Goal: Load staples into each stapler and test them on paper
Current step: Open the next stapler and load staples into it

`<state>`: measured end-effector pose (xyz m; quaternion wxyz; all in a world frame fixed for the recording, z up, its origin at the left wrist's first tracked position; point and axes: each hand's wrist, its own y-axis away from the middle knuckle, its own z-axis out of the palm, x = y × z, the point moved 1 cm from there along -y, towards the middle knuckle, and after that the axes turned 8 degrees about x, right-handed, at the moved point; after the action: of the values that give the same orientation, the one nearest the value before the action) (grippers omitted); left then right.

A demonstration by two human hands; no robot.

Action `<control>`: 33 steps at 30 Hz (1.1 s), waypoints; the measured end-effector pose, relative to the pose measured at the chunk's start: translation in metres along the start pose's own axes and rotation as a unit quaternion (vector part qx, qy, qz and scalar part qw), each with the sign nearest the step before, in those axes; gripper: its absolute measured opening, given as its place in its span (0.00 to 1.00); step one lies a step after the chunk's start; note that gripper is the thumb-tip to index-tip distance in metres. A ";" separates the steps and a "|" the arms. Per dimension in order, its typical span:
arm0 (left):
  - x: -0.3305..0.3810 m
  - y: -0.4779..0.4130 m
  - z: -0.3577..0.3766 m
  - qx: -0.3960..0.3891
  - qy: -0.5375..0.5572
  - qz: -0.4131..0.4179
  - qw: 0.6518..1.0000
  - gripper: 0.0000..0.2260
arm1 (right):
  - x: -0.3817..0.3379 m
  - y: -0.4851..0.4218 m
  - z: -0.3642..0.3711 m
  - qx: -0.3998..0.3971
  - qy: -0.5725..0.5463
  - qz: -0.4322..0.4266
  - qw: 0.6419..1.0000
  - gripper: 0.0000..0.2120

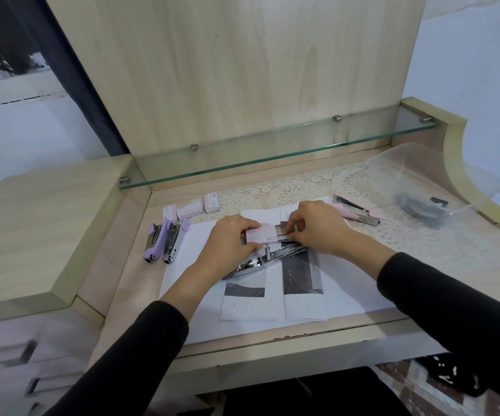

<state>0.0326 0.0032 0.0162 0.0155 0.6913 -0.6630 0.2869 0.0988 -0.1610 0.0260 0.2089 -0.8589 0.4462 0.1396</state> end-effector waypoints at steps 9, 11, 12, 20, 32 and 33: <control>-0.002 0.000 0.002 -0.007 -0.014 0.004 1.000 0.18 | -0.004 0.004 0.000 0.033 -0.014 -0.020 0.999 0.06; -0.002 0.000 0.002 -0.008 -0.018 0.006 1.000 0.18 | -0.003 0.006 0.001 0.039 -0.020 -0.030 0.999 0.06; -0.002 0.000 0.002 -0.009 -0.019 0.007 1.000 0.18 | -0.003 0.007 0.001 0.045 -0.027 -0.034 0.998 0.06; -0.005 -0.004 0.000 -0.055 -0.030 0.008 0.998 0.19 | -0.004 0.009 -0.008 0.096 -0.195 0.042 0.975 0.07; -0.007 -0.002 -0.008 -0.065 -0.016 -0.012 0.998 0.21 | 0.013 0.017 -0.012 0.076 -0.285 0.122 0.948 0.05; -0.007 -0.001 -0.008 -0.063 -0.012 -0.014 0.998 0.21 | 0.013 0.018 -0.012 0.074 -0.285 0.121 0.948 0.04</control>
<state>0.0305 0.0128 0.0208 0.0556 0.7017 -0.6701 0.2357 0.0922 -0.1858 0.0269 0.3723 -0.7045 0.4781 0.3694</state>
